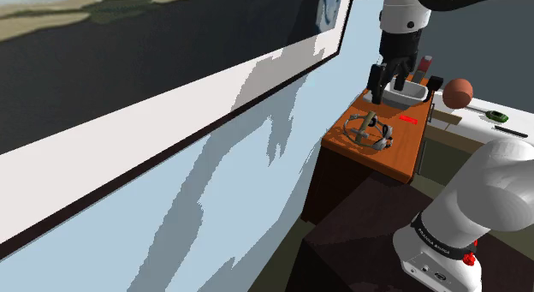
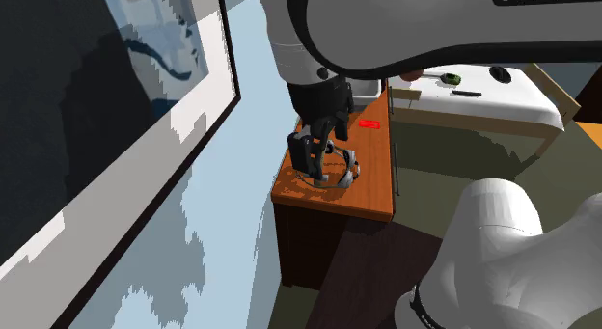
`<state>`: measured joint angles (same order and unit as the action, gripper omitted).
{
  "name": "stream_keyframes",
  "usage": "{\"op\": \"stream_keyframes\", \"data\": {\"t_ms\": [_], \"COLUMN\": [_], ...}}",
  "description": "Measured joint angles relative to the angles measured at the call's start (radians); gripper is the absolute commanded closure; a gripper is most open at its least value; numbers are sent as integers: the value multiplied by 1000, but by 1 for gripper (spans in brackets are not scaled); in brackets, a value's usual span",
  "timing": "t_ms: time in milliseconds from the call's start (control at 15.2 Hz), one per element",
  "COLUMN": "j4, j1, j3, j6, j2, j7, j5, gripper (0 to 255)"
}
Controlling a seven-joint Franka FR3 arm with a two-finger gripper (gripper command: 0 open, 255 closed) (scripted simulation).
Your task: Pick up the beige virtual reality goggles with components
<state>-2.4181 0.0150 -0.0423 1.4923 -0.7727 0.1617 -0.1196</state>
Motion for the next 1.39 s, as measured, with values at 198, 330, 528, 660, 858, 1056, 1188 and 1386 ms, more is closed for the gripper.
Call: {"op": "stream_keyframes", "data": {"t_ms": [198,330,528,660,858,1056,1188,1386], "j4": [-33,-73,-137,-169,-220,-253,-254,-259], "j1": [-5,-15,-33,-52,-74,-96,-111,-131], "j3": [17,46,94,136,189,240,281,340], "j6": [39,96,189,254,374,479,564,684], "j2": [1,10,22,44,96,148,220,315], "j7": [-17,-44,-89,-127,-167,-207,-238,-284], "j5": [-15,-39,-80,-115,-159,-199,-226,-260], "gripper": [0,0,0,0,0,0,0,0]}}
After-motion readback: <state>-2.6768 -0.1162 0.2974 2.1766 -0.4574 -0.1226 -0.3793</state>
